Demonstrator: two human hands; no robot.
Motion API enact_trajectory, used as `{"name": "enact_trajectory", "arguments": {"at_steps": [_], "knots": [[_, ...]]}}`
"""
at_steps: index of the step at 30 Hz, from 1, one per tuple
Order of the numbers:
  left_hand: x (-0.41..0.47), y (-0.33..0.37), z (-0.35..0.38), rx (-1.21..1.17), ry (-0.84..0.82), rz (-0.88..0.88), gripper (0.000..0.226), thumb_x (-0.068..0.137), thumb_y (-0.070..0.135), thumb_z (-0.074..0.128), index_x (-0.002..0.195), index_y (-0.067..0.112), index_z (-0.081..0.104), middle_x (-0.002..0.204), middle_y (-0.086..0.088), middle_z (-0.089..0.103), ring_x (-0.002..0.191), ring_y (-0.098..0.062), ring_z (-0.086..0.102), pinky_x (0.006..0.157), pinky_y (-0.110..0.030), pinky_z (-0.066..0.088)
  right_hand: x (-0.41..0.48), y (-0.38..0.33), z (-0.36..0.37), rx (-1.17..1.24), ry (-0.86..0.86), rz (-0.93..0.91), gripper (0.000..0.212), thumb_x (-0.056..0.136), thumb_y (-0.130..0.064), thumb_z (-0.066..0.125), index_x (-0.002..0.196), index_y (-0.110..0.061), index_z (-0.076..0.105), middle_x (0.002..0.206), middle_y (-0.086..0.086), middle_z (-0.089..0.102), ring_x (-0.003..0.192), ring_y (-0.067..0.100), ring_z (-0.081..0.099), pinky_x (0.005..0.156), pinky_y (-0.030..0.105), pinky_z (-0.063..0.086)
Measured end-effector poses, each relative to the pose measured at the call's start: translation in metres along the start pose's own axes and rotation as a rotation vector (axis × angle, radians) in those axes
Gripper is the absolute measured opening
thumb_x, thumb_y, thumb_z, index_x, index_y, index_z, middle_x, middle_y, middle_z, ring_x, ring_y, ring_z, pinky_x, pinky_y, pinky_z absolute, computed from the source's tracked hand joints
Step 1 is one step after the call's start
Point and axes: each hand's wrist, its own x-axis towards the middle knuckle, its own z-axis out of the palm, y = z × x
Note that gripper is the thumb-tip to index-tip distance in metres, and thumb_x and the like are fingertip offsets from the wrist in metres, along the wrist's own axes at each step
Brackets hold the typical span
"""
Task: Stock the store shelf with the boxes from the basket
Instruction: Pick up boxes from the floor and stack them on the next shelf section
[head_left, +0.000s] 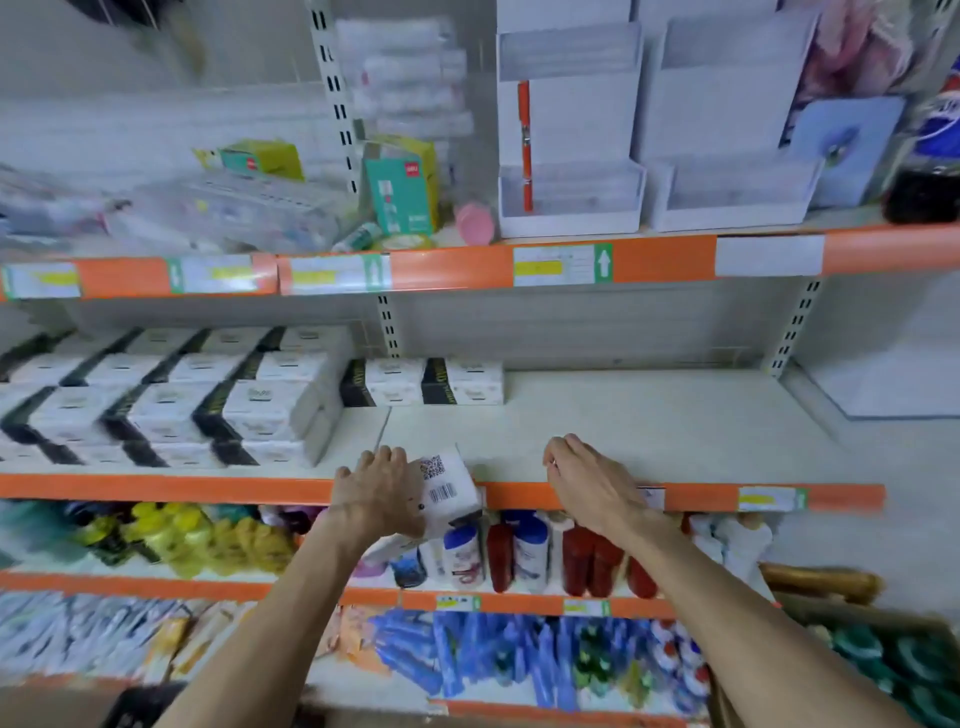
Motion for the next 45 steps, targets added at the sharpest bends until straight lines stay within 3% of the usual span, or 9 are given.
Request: {"name": "enact_trajectory", "arguments": {"at_steps": [8, 19, 28, 32, 34, 38, 40, 42, 45], "knots": [[0.076, -0.055, -0.012, -0.057, -0.088, 0.020, 0.091, 0.057, 0.055, 0.076, 0.130, 0.016, 0.037, 0.132, 0.000, 0.044, 0.129, -0.021, 0.039, 0.103, -0.045, 0.039, 0.090, -0.035, 0.027, -0.122, -0.074, -0.047, 0.024, 0.101, -0.021, 0.033, 0.115, -0.014, 0.051, 0.116, 0.004, 0.052, 0.108, 0.022, 0.054, 0.082, 0.038, 0.047], [0.167, -0.060, -0.001, 0.001, -0.224, 0.223, 0.089, 0.069, 0.048, 0.077, 0.137, 0.013, 0.032, 0.142, -0.006, 0.038, 0.135, -0.028, 0.033, 0.110, -0.050, 0.032, 0.149, -0.030, 0.064, -0.104, -0.083, 0.137, 0.024, 0.100, -0.029, 0.036, 0.109, -0.016, 0.055, 0.110, 0.002, 0.057, 0.102, 0.020, 0.055, 0.087, 0.034, 0.045], [0.165, -0.034, 0.020, -0.063, -0.036, 0.299, 0.091, 0.061, 0.053, 0.076, 0.135, 0.020, 0.034, 0.133, -0.002, 0.040, 0.125, -0.027, 0.034, 0.108, -0.047, 0.030, 0.155, -0.043, 0.079, -0.063, -0.023, 0.266, 0.033, 0.100, -0.039, 0.036, 0.110, -0.015, 0.057, 0.113, 0.004, 0.060, 0.103, 0.022, 0.054, 0.091, 0.036, 0.041], [0.171, -0.021, 0.020, -0.093, -0.004, 0.339, 0.088, 0.063, 0.044, 0.080, 0.133, 0.016, 0.035, 0.130, -0.004, 0.041, 0.119, -0.024, 0.037, 0.103, -0.040, 0.039, 0.151, -0.039, 0.078, -0.074, -0.025, 0.252, 0.033, 0.100, -0.038, 0.036, 0.113, -0.015, 0.056, 0.115, 0.003, 0.059, 0.105, 0.021, 0.053, 0.094, 0.035, 0.041], [0.176, -0.020, 0.012, -0.235, -0.025, 0.370, 0.091, 0.061, 0.042, 0.083, 0.133, 0.015, 0.035, 0.127, -0.003, 0.041, 0.116, -0.022, 0.039, 0.100, -0.038, 0.043, 0.149, -0.030, 0.073, -0.067, -0.011, 0.279, 0.033, 0.100, -0.038, 0.036, 0.113, -0.015, 0.056, 0.114, 0.003, 0.060, 0.104, 0.020, 0.054, 0.093, 0.035, 0.041], [0.181, -0.034, -0.018, -0.990, -0.062, 0.336, 0.097, 0.059, 0.036, 0.089, 0.137, 0.019, 0.033, 0.123, 0.002, 0.050, 0.110, -0.019, 0.052, 0.093, -0.034, 0.049, 0.147, -0.011, 0.064, -0.063, 0.033, 0.360, 0.033, 0.101, -0.037, 0.035, 0.112, -0.014, 0.056, 0.113, 0.005, 0.062, 0.105, 0.022, 0.056, 0.091, 0.035, 0.043], [0.176, -0.054, -0.017, -1.281, -0.186, 0.320, 0.102, 0.058, 0.037, 0.090, 0.139, 0.032, 0.027, 0.125, 0.010, 0.048, 0.109, -0.019, 0.057, 0.090, -0.031, 0.052, 0.146, -0.003, 0.063, -0.063, 0.047, 0.385, 0.033, 0.101, -0.038, 0.036, 0.110, -0.015, 0.056, 0.111, 0.004, 0.063, 0.104, 0.022, 0.056, 0.089, 0.035, 0.044], [0.173, -0.079, -0.001, -1.381, -0.364, 0.293, 0.106, 0.053, 0.032, 0.090, 0.137, 0.037, 0.024, 0.127, 0.005, 0.047, 0.112, -0.019, 0.057, 0.087, -0.031, 0.055, 0.146, 0.003, 0.063, -0.077, 0.061, 0.396, 0.032, 0.101, -0.039, 0.036, 0.108, -0.015, 0.057, 0.108, 0.004, 0.063, 0.102, 0.022, 0.057, 0.087, 0.035, 0.044], [0.167, -0.105, 0.029, -1.223, -0.554, 0.267, 0.096, 0.056, 0.016, 0.084, 0.126, 0.031, 0.021, 0.122, 0.000, 0.044, 0.117, -0.020, 0.049, 0.094, -0.024, 0.049, 0.147, 0.008, 0.066, -0.086, 0.067, 0.404, 0.032, 0.101, -0.039, 0.037, 0.106, -0.015, 0.056, 0.107, 0.004, 0.063, 0.101, 0.022, 0.057, 0.086, 0.035, 0.044]]}}
